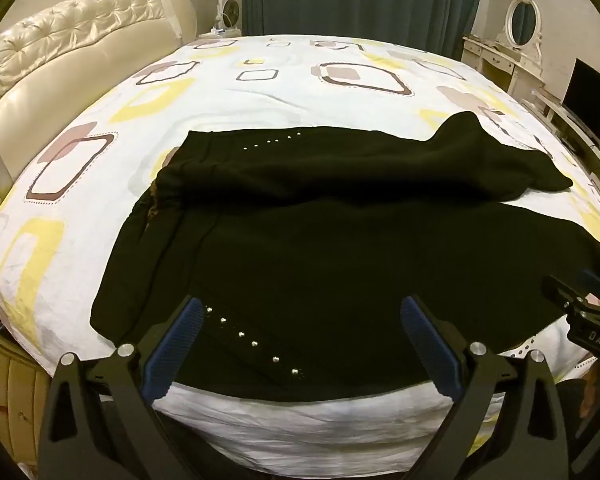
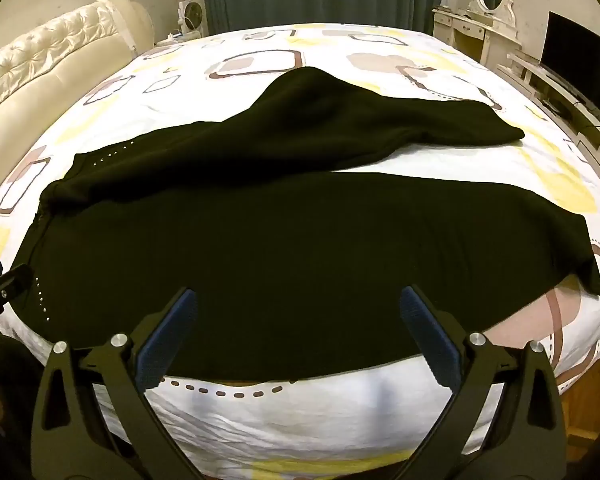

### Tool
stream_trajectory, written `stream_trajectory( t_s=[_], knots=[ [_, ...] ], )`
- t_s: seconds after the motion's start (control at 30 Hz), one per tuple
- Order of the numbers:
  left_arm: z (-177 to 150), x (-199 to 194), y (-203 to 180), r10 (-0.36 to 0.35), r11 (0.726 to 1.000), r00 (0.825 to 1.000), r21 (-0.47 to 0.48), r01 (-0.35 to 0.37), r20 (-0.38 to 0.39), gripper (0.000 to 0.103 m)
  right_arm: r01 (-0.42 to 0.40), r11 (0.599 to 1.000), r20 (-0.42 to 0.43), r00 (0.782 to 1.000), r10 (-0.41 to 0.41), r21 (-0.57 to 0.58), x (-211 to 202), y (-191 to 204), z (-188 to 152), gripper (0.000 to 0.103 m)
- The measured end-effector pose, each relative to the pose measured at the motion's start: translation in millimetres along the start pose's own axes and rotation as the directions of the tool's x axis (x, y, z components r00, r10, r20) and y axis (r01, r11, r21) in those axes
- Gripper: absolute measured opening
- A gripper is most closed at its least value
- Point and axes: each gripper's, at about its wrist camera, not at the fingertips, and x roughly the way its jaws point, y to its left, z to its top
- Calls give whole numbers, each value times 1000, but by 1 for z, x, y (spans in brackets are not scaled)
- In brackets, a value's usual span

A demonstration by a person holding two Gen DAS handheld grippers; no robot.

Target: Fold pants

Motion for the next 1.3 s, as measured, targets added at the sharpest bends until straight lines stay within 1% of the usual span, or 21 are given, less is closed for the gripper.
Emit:
stream_trajectory(
  t_s=[0.47, 1.17, 1.3],
  knots=[
    [0, 2, 2, 1, 1000, 1000, -1, -1, -3, 99, -2, 1000, 0, 1000, 2, 3, 5, 1, -6, 101],
    [0, 3, 3, 3, 1000, 1000, -4, -3, -6, 99, -8, 1000, -3, 1000, 8, 4, 8, 1, -5, 101],
    [-2, 5, 4, 0, 1000, 1000, -5, 0, -10, 99, -14, 1000, -7, 1000, 14, 6, 14, 2, -11, 101]
  ],
)
